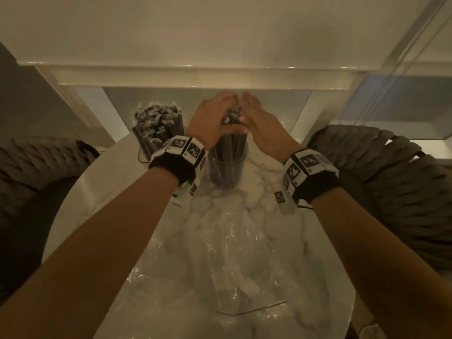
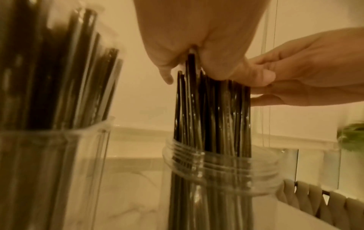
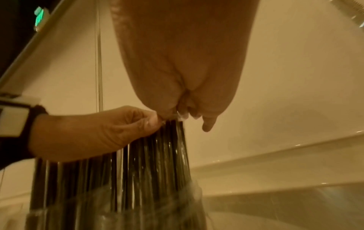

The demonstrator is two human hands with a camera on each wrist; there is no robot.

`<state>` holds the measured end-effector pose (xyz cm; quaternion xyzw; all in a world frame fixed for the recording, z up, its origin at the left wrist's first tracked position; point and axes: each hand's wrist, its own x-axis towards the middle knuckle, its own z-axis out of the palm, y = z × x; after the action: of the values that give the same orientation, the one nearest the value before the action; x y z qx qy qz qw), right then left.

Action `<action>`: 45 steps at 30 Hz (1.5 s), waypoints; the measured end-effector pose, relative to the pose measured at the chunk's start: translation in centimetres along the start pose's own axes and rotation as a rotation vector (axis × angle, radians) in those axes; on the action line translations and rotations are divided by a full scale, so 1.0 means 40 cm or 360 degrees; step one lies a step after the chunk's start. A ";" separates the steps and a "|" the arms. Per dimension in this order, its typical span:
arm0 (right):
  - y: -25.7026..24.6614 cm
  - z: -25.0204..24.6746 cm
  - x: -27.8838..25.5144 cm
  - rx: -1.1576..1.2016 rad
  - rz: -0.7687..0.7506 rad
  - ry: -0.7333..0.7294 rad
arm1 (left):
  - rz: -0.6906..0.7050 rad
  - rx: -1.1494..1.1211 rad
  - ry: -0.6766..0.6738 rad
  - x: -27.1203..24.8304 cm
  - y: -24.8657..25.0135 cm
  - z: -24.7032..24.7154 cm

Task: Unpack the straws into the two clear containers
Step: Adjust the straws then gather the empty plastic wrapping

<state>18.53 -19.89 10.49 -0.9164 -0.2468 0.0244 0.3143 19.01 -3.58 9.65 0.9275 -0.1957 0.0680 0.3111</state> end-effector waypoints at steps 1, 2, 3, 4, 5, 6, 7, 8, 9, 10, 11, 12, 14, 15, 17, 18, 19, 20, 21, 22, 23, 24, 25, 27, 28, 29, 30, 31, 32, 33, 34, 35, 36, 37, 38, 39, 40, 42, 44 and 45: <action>0.002 0.005 0.003 -0.0006 0.0020 -0.0027 | -0.0032 0.0035 -0.0033 0.008 -0.003 0.005; 0.007 0.010 0.003 0.0014 0.0030 -0.0004 | -0.0073 0.0044 -0.0032 0.014 -0.006 0.011; 0.010 0.014 0.001 0.0045 0.0034 0.0044 | -0.0105 0.0044 -0.0005 0.017 -0.010 0.017; 0.013 0.015 0.001 0.0072 0.0034 0.0092 | -0.0117 0.0038 0.0027 0.021 -0.013 0.022; 0.015 0.016 0.000 0.0089 0.0032 0.0119 | -0.0119 0.0023 0.0051 0.022 -0.012 0.023; 0.016 0.017 0.001 0.0096 0.0025 0.0129 | -0.0130 0.0002 0.0061 0.024 -0.013 0.024; 0.016 0.016 0.002 0.0096 0.0005 0.0126 | -0.0145 -0.0015 0.0055 0.028 -0.013 0.022; 0.015 0.013 0.004 0.0096 -0.0020 0.0114 | -0.0160 -0.0033 0.0038 0.030 -0.012 0.018; 0.015 0.010 0.005 0.0098 -0.0037 0.0101 | -0.0176 -0.0029 0.0013 0.030 -0.012 0.013; 0.015 0.007 0.005 0.0099 -0.0035 0.0094 | -0.0181 0.0012 -0.0006 0.029 -0.014 0.009; 0.012 0.003 0.003 0.0103 -0.0016 0.0087 | -0.0186 0.0068 -0.0014 0.027 -0.017 0.005; 0.010 0.000 0.001 0.0107 0.0003 0.0085 | -0.0190 0.0104 -0.0010 0.023 -0.017 0.000; 0.003 -0.005 -0.004 0.0110 0.0029 0.0083 | -0.0225 0.0089 -0.0005 0.013 -0.012 -0.012; 0.000 -0.007 -0.006 0.0098 0.0042 0.0077 | -0.0248 0.0070 -0.0013 0.009 -0.009 -0.017; -0.008 -0.010 -0.009 0.0067 0.0046 0.0064 | -0.0269 0.0067 -0.0035 0.000 0.000 -0.029; -0.014 -0.012 -0.012 0.0054 0.0041 0.0053 | -0.0272 0.0071 -0.0041 -0.004 0.005 -0.034; -0.020 -0.013 -0.016 0.0042 0.0037 0.0042 | -0.0273 0.0074 -0.0045 -0.009 0.010 -0.040; -0.025 -0.016 -0.019 0.0029 0.0033 0.0030 | -0.0274 0.0080 -0.0051 -0.013 0.015 -0.046; -0.030 -0.018 -0.023 0.0016 0.0025 0.0024 | -0.0269 0.0094 -0.0061 -0.018 0.018 -0.051; -0.035 -0.020 -0.027 0.0004 0.0017 0.0018 | -0.0257 0.0115 -0.0069 -0.023 0.021 -0.056; -0.037 -0.021 -0.030 -0.0006 0.0016 0.0009 | -0.0248 0.0133 -0.0075 -0.028 0.024 -0.061; -0.038 -0.023 -0.032 -0.0017 0.0024 -0.0003 | -0.0235 0.0148 -0.0076 -0.032 0.028 -0.067; -0.037 -0.026 -0.034 -0.0030 0.0041 -0.0017 | -0.0224 0.0153 -0.0069 -0.036 0.030 -0.072; -0.040 -0.035 -0.044 -0.0055 0.0109 -0.0039 | -0.0200 0.0129 -0.0048 -0.045 0.037 -0.083; -0.044 -0.042 -0.050 -0.0057 0.0136 -0.0028 | -0.0178 0.0100 -0.0035 -0.049 0.042 -0.091; -0.050 -0.051 -0.059 -0.0046 0.0148 0.0005 | -0.0155 0.0063 -0.0014 -0.054 0.047 -0.098; -0.058 -0.060 -0.069 -0.0029 0.0150 0.0058 | -0.0131 0.0022 0.0023 -0.059 0.054 -0.106; -0.064 -0.069 -0.081 -0.0018 0.0144 0.0140 | -0.0112 -0.0028 0.0079 -0.066 0.062 -0.114; -0.070 -0.077 -0.096 -0.0015 0.0133 0.0255 | -0.0084 -0.0084 0.0159 -0.075 0.073 -0.122; -0.077 -0.083 -0.116 -0.0006 0.0109 0.0400 | -0.0053 -0.0140 0.0254 -0.088 0.085 -0.130; -0.086 -0.085 -0.142 0.0021 0.0076 0.0556 | -0.0024 -0.0177 0.0353 -0.106 0.102 -0.138; -0.093 -0.079 -0.173 0.0060 0.0051 0.0684 | -0.0015 -0.0195 0.0442 -0.129 0.117 -0.145; -0.100 -0.064 -0.211 0.0091 0.0033 0.0749 | -0.0017 -0.0205 0.0519 -0.157 0.133 -0.150; -0.107 -0.041 -0.251 0.0110 0.0019 0.0746 | -0.0038 -0.0228 0.0578 -0.188 0.144 -0.148; -0.110 -0.004 -0.295 0.0122 0.0038 0.0653 | -0.0072 -0.0281 0.0618 -0.220 0.152 -0.141; -0.111 0.042 -0.338 0.0113 0.0117 0.0457 | -0.0120 -0.0360 0.0630 -0.253 0.157 -0.129; -0.110 0.091 -0.377 0.0070 0.0263 0.0164 | -0.0162 -0.0445 0.0603 -0.286 0.162 -0.111; -0.096 0.185 -0.440 -0.0076 0.0561 -0.0512 | -0.0226 -0.0514 0.0479 -0.351 0.169 -0.065; -0.083 0.249 -0.469 -0.0093 0.0655 -0.0757 | -0.0275 -0.0449 0.0266 -0.409 0.175 -0.019; -0.076 0.264 -0.472 -0.0035 0.0667 -0.0719 | -0.0324 -0.0394 0.0096 -0.436 0.173 0.003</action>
<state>-1.46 -20.68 1.74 -0.9221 -0.1163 0.2890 0.2296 0.24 -3.11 9.06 0.8946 -0.0981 0.0393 0.4342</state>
